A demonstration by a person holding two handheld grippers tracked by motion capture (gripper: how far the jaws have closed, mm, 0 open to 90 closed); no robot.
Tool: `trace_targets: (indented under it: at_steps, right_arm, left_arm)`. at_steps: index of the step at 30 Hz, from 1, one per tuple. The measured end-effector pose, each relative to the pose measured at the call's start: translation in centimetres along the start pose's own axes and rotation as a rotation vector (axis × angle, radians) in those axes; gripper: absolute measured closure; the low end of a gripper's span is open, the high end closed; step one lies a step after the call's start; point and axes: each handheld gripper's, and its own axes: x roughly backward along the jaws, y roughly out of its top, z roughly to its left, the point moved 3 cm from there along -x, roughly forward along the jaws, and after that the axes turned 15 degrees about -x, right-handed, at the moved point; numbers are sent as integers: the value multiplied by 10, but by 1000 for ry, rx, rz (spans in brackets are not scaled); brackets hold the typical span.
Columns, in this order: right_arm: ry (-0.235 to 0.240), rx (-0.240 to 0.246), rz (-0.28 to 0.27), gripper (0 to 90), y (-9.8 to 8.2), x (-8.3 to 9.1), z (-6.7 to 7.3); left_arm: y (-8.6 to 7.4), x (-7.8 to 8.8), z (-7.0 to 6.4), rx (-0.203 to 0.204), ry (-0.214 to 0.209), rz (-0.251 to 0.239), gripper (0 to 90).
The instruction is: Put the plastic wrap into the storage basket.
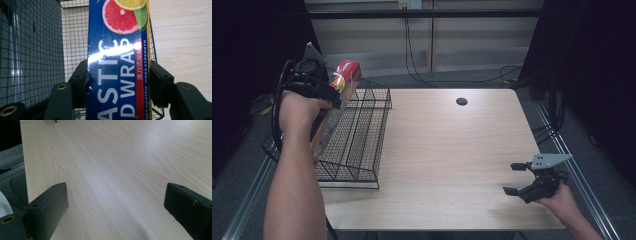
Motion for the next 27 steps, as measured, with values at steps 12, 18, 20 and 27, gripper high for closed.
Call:
trace_targets:
  at_steps: [12, 18, 20, 27]
  right_arm:
    - [-5, -1, -4, 53, 0, 1, -1]
    - [-3, -2, -1, 53, 0, 1, 0]
    - [-2, -2, -2, 53, 0, 1, 0]
    - [-1, -2, 0, 53, 0, 1, 0]
  left_arm:
    - [-8, -5, 9, 43, 27, -4, 441]
    - [-10, -5, 12, 62, 39, 4, 441]
    - [-12, -6, 15, 78, 49, 1, 441]
    - [-17, -10, 20, 103, 55, 8, 440]
